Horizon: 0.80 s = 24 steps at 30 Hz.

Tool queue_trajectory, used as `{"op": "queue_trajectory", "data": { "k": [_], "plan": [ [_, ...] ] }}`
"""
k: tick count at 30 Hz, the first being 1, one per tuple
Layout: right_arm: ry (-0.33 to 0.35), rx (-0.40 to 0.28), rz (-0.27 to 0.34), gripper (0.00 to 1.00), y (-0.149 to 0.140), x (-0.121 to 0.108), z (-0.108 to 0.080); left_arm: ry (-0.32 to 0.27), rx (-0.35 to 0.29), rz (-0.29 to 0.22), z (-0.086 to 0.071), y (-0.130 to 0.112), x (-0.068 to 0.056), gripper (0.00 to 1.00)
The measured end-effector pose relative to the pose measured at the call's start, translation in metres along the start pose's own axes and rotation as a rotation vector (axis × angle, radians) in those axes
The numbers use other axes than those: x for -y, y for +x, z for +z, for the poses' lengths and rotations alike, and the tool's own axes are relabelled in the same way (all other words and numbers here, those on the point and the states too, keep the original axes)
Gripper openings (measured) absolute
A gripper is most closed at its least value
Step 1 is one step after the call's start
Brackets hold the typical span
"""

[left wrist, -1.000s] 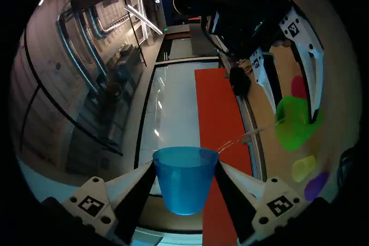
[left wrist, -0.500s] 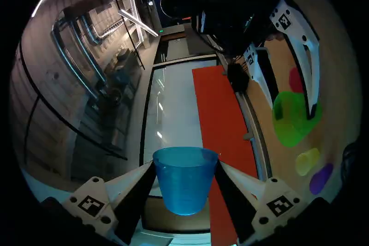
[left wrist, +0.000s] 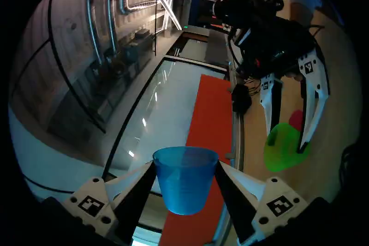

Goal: Pour water

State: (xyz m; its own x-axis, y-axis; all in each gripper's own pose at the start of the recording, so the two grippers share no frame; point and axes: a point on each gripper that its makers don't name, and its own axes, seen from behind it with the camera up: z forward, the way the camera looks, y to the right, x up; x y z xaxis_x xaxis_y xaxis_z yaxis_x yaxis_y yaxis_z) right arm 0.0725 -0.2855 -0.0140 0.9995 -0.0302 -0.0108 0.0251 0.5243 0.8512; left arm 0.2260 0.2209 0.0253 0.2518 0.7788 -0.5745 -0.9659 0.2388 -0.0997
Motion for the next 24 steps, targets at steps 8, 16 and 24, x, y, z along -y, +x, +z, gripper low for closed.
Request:
{"op": "queue_trajectory", "data": {
  "k": [8,16,24],
  "plan": [
    [-0.001,-0.005,-0.004,0.89,0.005,-0.001,-0.002,-0.007,0.007,-0.307,-0.007,-0.018,-0.005,0.86],
    [-0.008,-0.015,-0.005,0.89,0.008,-0.005,-0.004,-0.004,0.009,-0.613,-0.009,-0.03,0.001,0.86],
    [-0.011,-0.018,-0.014,0.89,0.011,-0.006,-0.005,-0.017,0.001,-0.869,-0.014,-0.039,-0.003,0.86]
  ]
}}
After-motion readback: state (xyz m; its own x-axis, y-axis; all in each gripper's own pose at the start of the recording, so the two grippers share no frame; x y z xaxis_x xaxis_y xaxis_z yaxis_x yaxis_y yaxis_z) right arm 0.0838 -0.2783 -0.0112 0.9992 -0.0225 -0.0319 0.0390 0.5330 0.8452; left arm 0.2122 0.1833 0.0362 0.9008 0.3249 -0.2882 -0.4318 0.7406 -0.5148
